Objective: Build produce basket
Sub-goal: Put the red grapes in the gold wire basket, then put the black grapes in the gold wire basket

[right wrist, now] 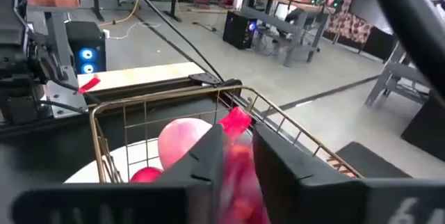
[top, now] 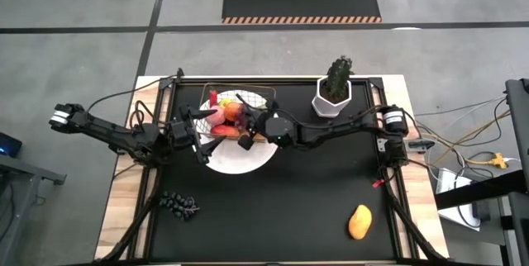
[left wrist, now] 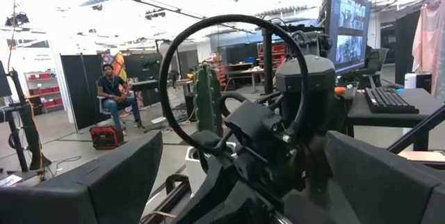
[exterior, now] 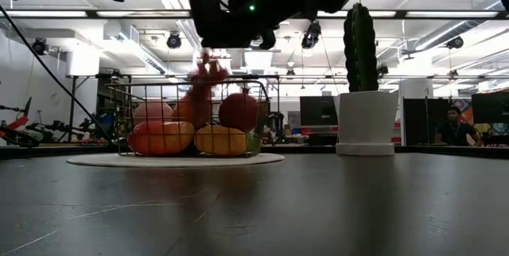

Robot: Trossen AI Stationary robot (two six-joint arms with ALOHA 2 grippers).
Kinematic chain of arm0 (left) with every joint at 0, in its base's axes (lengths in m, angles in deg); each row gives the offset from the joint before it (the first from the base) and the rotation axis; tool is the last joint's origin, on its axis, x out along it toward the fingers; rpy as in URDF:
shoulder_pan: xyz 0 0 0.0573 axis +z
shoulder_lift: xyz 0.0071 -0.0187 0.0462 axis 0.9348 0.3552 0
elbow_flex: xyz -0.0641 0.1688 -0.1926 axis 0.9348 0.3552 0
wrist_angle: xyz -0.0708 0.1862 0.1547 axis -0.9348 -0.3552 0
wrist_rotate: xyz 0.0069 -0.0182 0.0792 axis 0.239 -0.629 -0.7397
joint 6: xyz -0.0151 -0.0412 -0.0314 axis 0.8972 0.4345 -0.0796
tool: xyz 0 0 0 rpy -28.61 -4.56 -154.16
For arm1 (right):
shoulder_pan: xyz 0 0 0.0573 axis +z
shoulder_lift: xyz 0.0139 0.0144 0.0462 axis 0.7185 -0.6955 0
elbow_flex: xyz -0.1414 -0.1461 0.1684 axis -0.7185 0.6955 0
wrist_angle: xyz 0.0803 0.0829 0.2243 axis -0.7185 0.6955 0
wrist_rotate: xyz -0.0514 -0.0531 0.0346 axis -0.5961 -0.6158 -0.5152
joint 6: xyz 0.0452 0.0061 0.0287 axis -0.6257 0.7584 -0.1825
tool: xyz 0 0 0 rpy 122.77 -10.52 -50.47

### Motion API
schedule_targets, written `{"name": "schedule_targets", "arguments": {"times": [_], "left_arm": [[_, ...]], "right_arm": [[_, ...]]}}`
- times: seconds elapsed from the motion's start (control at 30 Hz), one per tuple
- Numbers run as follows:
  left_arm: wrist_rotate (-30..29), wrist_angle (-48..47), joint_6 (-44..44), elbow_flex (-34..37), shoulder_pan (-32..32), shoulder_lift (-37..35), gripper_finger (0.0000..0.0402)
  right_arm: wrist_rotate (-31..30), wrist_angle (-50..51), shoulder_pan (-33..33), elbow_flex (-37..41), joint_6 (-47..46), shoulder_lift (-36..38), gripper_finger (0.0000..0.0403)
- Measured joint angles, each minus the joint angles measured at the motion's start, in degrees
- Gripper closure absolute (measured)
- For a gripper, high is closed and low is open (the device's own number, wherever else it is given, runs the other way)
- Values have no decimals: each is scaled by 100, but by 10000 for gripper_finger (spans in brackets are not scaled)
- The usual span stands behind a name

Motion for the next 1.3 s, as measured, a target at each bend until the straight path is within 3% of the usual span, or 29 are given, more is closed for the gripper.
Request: {"name": "schedule_targets", "arguments": {"times": [0.27, 0.5, 0.7, 0.93, 1.13, 1.3], "left_arm": [[7, 5, 2, 0, 0, 19, 20], [130, 12, 162, 0, 0, 163, 20], [997, 11, 761, -20, 2, 439, 20], [2367, 335, 1717, -17, -94, 1135, 20], [2433, 1323, 2522, -248, -593, 2513, 20], [2138, 1084, 3738, -803, -1050, 3363, 20]], "right_arm": [[2, 842, 45, -44, -125, 262, 255], [49, 2392, 339, -101, -180, 874, 219], [50, 3300, 925, 140, -107, 1539, 218], [189, 3221, 1670, 898, 214, 2179, 230], [353, 2752, 1859, 1710, 531, 2549, 238], [359, 2338, 1849, 2334, 818, 2868, 245]]}}
